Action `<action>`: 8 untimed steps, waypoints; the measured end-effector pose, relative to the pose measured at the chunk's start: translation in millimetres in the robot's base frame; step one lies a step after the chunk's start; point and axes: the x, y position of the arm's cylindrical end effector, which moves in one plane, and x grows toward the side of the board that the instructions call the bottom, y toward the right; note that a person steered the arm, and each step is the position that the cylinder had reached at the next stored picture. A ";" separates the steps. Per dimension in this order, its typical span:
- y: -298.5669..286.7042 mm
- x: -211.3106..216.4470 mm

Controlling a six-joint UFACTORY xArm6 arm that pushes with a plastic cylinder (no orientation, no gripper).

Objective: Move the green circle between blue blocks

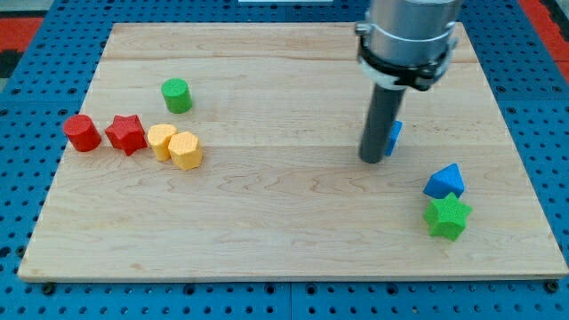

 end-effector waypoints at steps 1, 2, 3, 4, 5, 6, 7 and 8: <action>-32.2 -71.4; 24.0 -84.3; 28.6 -14.3; 59.3 25.0; -13.8 -29.9; -67.8 -126.4; -167.6 -183.6; -268.4 -150.0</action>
